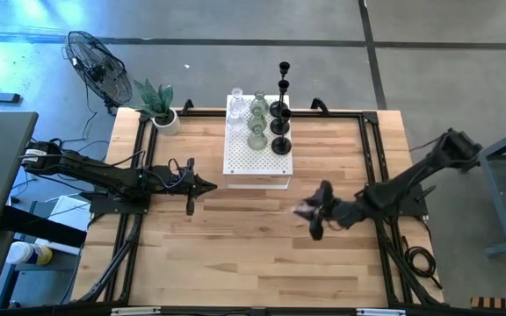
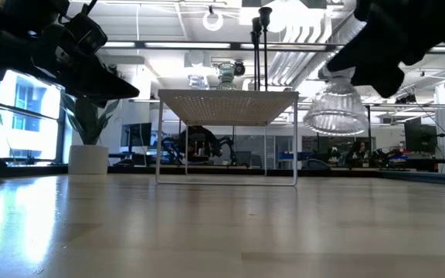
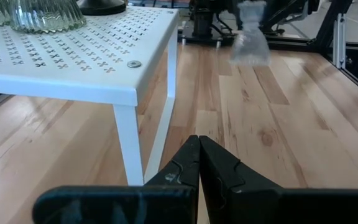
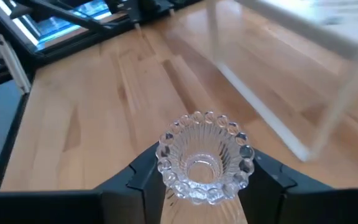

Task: Pick & Place candle stick holders
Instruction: Put the transparent candle holder on the shelf aligned with the transparent candle holders

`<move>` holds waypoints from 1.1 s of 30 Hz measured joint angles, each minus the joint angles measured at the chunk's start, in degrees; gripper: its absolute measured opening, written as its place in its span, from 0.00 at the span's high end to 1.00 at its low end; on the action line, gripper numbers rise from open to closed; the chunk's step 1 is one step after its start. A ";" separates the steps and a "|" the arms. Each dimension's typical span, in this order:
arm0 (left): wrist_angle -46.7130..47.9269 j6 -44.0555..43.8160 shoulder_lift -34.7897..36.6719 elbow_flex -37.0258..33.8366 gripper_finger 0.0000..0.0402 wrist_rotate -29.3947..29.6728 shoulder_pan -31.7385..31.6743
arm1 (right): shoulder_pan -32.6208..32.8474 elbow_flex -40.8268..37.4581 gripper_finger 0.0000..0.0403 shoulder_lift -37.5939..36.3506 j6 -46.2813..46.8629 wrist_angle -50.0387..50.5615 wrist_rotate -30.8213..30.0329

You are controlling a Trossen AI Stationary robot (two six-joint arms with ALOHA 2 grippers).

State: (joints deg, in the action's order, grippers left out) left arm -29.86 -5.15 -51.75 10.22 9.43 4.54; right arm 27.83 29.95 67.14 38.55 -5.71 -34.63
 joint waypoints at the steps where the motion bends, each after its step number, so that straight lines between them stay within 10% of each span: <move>1: -0.01 -0.02 0.00 0.00 1.00 -0.04 0.00 | 0.28 0.80 0.63 2.41 -0.58 -1.82 -0.33; 16: -1.17 -2.25 0.00 0.00 1.00 -2.51 0.02 | -8.05 26.49 0.63 34.21 -11.83 -4.43 7.45; 33: -1.96 -0.70 -0.02 -0.02 1.00 8.08 8.01 | -15.19 32.07 0.62 43.33 -19.41 -11.31 14.02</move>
State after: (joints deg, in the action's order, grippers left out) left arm -31.81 -5.85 -51.77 10.20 17.51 12.55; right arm 12.64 62.02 110.47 19.14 -17.02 -20.61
